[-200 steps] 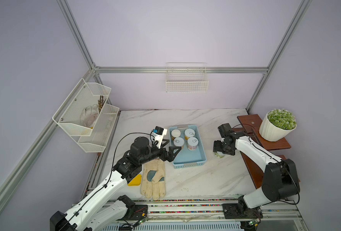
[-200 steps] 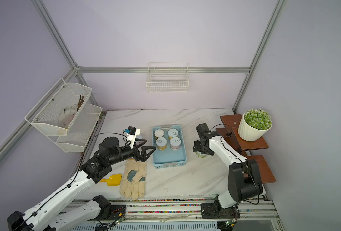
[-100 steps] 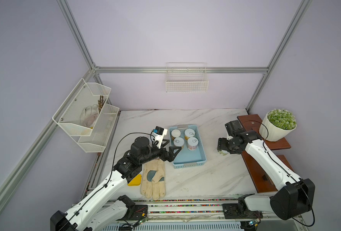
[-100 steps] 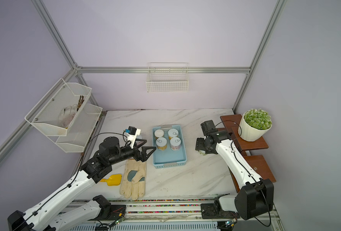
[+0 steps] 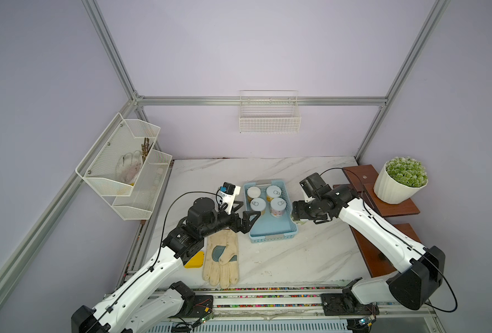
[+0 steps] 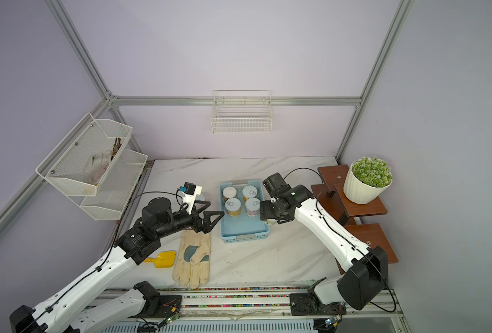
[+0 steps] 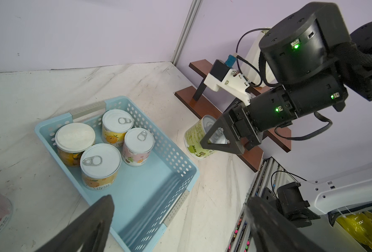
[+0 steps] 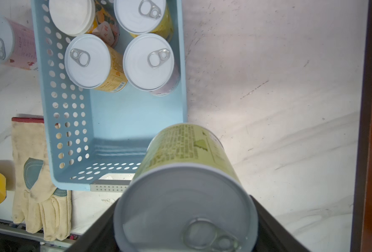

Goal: Put the canned food in the basket
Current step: Place the canned food in the basket.

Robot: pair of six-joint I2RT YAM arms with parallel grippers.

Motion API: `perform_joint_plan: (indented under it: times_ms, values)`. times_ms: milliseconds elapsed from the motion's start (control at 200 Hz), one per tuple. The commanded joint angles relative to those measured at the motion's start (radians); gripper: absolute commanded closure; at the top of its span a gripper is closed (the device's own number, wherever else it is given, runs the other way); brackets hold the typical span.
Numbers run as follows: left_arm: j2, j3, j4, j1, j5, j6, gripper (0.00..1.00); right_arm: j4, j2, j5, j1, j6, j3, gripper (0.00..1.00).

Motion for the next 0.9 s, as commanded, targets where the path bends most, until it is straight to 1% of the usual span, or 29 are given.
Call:
perform_joint_plan:
  times_ms: [0, 125, 325, 345, 500, 895]
  values:
    - [-0.024, 0.006, 0.011, 0.01, -0.012, 0.019, 0.01, 0.011, 0.024, 0.007, 0.042, 0.025, 0.057, 0.65]
    - [-0.026, -0.001, 0.017, 0.01, -0.003, 0.02, 0.01, 0.016, 0.061, 0.006, 0.066, 0.029, 0.073, 0.65]
    - [-0.024, -0.009, 0.031, 0.01, 0.0, 0.015, 0.01, 0.044, 0.101, -0.003, 0.074, 0.033, 0.069, 0.65]
    - [-0.023, -0.01, 0.033, 0.01, 0.002, 0.014, 0.01, 0.048, 0.131, -0.003, 0.075, 0.033, 0.07, 0.65]
    - [-0.014, -0.012, 0.041, 0.009, 0.031, 0.01, 0.01, 0.088, 0.18, -0.016, 0.076, 0.035, 0.068, 0.65]
    - [-0.039, -0.033, 0.037, 0.01, 0.021, 0.009, 0.01, 0.119, 0.25, -0.021, 0.083, 0.039, 0.06, 0.65]
